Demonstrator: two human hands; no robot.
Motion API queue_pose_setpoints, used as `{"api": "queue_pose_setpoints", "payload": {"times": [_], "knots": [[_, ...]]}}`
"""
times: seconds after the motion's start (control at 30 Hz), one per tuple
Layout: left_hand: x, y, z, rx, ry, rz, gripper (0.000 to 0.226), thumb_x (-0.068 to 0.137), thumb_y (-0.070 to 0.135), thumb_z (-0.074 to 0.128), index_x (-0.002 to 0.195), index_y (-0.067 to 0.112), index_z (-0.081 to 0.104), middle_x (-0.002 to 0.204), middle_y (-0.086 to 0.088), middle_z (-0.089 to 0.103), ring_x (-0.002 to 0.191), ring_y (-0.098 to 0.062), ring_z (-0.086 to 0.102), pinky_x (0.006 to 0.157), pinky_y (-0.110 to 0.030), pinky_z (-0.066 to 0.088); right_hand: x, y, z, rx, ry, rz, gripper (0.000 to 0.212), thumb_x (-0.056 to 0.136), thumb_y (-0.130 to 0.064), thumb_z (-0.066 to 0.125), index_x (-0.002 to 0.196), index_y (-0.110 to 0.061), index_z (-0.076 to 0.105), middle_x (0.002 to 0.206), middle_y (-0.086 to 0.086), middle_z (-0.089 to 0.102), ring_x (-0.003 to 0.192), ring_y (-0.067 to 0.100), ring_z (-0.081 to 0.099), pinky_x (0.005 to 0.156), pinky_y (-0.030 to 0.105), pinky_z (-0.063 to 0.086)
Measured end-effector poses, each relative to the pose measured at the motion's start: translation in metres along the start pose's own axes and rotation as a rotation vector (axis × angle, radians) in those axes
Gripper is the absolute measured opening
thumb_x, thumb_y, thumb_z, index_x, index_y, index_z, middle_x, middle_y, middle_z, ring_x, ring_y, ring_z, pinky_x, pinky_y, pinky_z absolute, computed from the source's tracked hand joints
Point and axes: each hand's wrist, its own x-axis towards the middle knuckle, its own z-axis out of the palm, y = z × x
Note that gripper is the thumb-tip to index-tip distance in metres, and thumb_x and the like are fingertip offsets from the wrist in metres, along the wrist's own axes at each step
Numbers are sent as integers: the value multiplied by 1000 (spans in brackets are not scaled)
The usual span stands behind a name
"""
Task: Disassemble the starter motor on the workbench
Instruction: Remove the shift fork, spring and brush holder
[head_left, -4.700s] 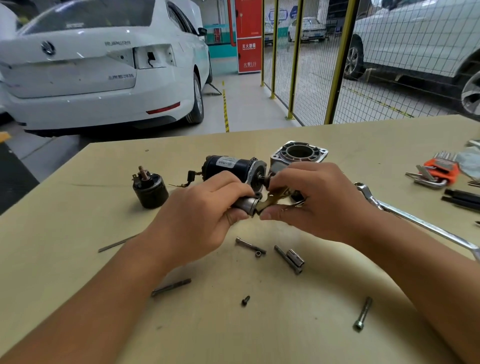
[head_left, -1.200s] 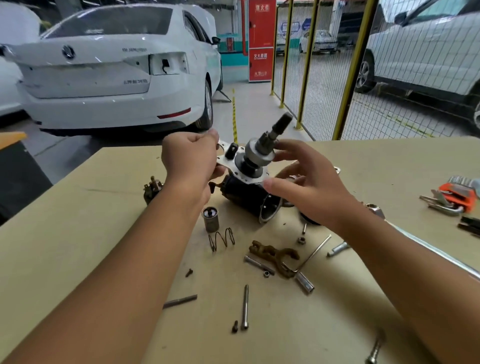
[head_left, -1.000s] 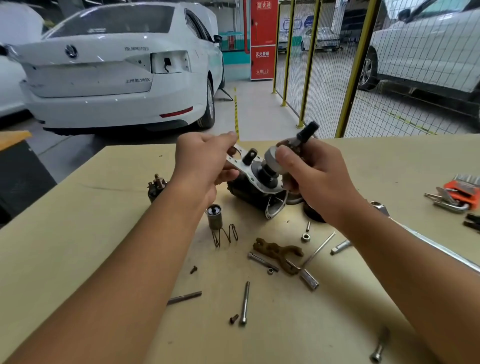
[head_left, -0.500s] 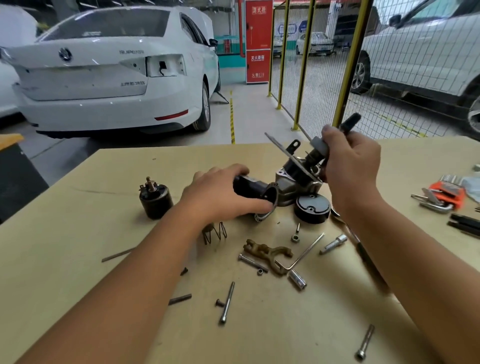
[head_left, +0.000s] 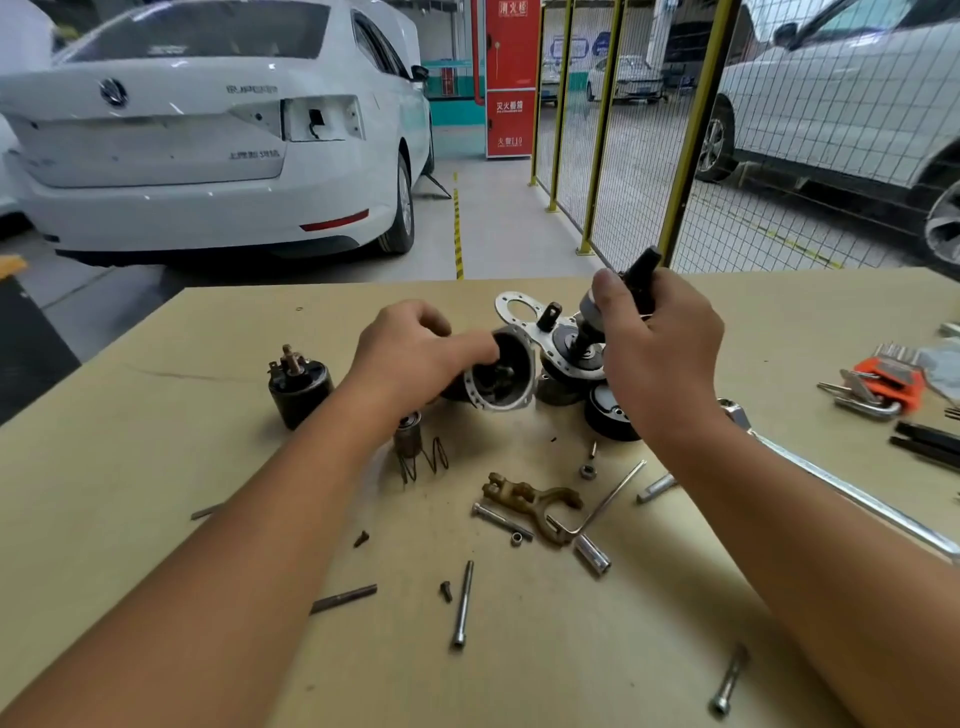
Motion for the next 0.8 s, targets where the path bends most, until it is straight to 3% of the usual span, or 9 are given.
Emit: {"api": "queue_pose_setpoints", "payload": {"times": [0.1, 0.2, 0.3, 0.37, 0.47, 0.57, 0.67, 0.73, 0.8], "knots": [[0, 1, -11, -343, -4, -104, 60, 59, 47, 77, 106, 10, 71, 102, -14, 75, 94, -35, 74, 58, -41, 62, -2, -4, 0, -12, -27, -40, 24, 95, -45, 63, 78, -28, 66, 75, -15, 70, 76, -1, 65, 64, 6, 40], [3, 1, -19, -531, 32, -108, 37, 71, 43, 74, 98, 18, 75, 93, -8, 77, 93, -33, 73, 57, -36, 59, -7, -3, 1, -75, -124, -145, 19, 93, -44, 66, 86, -26, 69, 78, -11, 69, 77, 4, 63, 68, 18, 44], [6, 2, -24, -607, 36, -52, 26, 69, 46, 71, 85, 27, 78, 86, -1, 76, 88, -26, 71, 63, -36, 59, -15, -5, 3, -154, -208, -273, 16, 93, -38, 68, 90, -22, 66, 80, -10, 62, 74, 6, 56, 65, 18, 39], [6, 4, -25, -617, -11, 6, 36, 65, 48, 72, 92, 24, 79, 91, -4, 75, 83, -23, 70, 62, -35, 55, -23, -7, 7, -174, -283, -335, 18, 93, -35, 67, 95, -17, 69, 85, -4, 65, 78, 14, 58, 69, 26, 43], [3, 6, -18, -619, -42, 104, 72, 61, 49, 74, 114, 1, 69, 95, -15, 70, 82, -27, 66, 56, -34, 51, -32, -9, 12, -218, -387, -359, 22, 94, -40, 66, 93, -18, 68, 80, -7, 64, 75, 14, 58, 67, 31, 45], [0, 6, -10, -632, -4, 196, 56, 56, 44, 77, 97, 10, 61, 80, -2, 69, 79, -23, 69, 57, -36, 55, -31, -7, 11, -304, -473, -278, 34, 91, -57, 55, 95, -26, 69, 82, -10, 69, 78, 12, 63, 70, 39, 54], [-4, 5, -1, -644, 19, 282, 46, 58, 38, 80, 89, 18, 52, 77, 0, 63, 79, -24, 68, 57, -33, 54, -30, -8, 10, -290, -290, -322, 30, 92, -47, 59, 108, -23, 68, 96, -10, 67, 87, 10, 61, 75, 35, 52], [-7, 7, 4, -652, 68, 305, 42, 59, 37, 80, 85, 21, 51, 80, -6, 57, 78, -28, 61, 57, -32, 51, -29, -17, 5, -164, -74, -459, 18, 94, -29, 62, 101, -13, 67, 92, -6, 60, 81, 9, 53, 70, 29, 44], [-9, 10, 6, -636, 136, 352, 42, 60, 38, 80, 83, 21, 49, 80, -6, 52, 77, -25, 53, 62, -36, 48, -30, -29, 0, -81, 8, -620, 15, 94, -19, 59, 89, -7, 67, 81, -1, 59, 70, 11, 49, 62, 27, 38]]}}
